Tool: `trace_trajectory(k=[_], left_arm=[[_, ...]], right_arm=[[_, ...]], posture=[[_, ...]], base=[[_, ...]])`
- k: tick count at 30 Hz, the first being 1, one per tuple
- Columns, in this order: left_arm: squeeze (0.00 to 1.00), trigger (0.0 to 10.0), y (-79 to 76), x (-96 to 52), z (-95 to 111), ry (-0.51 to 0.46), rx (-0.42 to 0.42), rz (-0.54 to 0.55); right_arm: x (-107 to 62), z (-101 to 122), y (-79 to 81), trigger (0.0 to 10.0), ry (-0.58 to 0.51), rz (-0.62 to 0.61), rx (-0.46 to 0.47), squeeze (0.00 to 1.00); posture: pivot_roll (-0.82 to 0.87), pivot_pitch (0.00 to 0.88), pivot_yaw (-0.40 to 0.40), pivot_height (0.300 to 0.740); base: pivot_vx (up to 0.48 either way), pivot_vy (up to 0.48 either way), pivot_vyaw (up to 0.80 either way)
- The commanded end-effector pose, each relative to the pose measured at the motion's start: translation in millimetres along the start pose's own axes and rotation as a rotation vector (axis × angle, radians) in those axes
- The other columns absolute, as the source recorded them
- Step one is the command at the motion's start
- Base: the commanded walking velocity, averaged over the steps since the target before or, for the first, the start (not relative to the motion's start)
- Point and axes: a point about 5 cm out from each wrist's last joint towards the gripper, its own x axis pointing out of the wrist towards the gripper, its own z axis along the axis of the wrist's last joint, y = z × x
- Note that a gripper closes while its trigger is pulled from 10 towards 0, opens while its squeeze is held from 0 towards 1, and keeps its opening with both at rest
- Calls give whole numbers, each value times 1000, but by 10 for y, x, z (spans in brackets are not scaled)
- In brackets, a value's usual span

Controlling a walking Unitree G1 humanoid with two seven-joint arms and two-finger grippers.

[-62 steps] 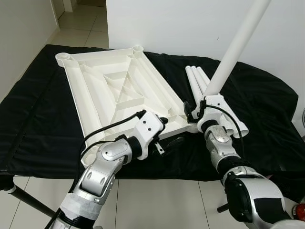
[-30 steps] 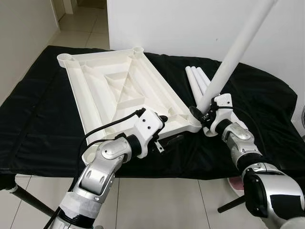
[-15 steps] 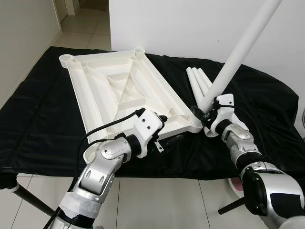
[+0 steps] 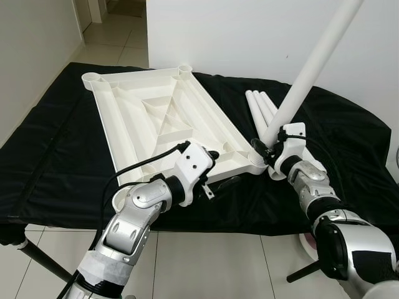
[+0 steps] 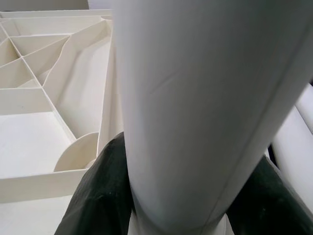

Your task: Building children table

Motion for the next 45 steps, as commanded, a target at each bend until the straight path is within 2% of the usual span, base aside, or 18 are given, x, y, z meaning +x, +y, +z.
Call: trace_trajectory(k=[1, 4, 10, 13, 18, 22, 27, 32, 37, 41, 45], left_arm=[[0, 10000, -21, 9, 2, -5, 3, 18], [0, 10000, -27, 13, 3, -6, 3, 16], [0, 10000, -32, 18, 2, -6, 3, 13], [0, 10000, -50, 18, 2, -8, 0, 7], [0, 10000, -53, 17, 0, -8, -1, 7], [0, 10000, -54, 13, -3, -7, -4, 10], [0, 10000, -54, 11, -7, -6, -4, 11], [0, 10000, -54, 15, -2, -8, -4, 12], [0, 10000, -52, 17, -2, -8, -5, 11], [0, 10000, -47, 25, -1, -9, -4, 10], [0, 10000, -45, 33, 3, -12, -4, 9]], right_arm=[[-118, -354, -25, 10000, 141, -68, 57, 0], [-127, -393, -22, 10000, 154, -94, 86, 0], [-128, -409, -11, 10000, 159, -99, 75, 0], [-131, -415, -52, 10000, 166, -190, 97, 0], [-125, -417, -44, 10000, 162, -219, 94, 0], [-122, -437, -41, 10000, 163, -283, 137, 0], [-116, -448, -24, 10000, 165, -294, 158, 0], [-74, -471, 84, 10000, 171, -308, 168, 0], [-66, -470, 97, 10000, 167, -348, 177, 0], [-53, -444, 114, 10000, 143, -467, 179, 0], [-20, -390, 218, 10000, 82, -555, 163, 0]], posture=[[-27, 0, -68, 740], [-28, 0, -68, 740], [-29, 0, -69, 740], [-28, 0, -71, 740], [-27, 0, -71, 740], [-26, 0, -73, 740], [-26, 0, -73, 740], [-29, 0, -72, 740], [-30, 0, -72, 740], [-33, 0, -72, 740], [-36, 0, -72, 740]], base=[[0, 0, 0], [0, 0, 0], [0, 0, 0], [0, 0, 0], [0, 0, 0], [0, 0, 0], [0, 0, 0], [0, 0, 0], [0, 0, 0], [0, 0, 0], [0, 0, 0]])
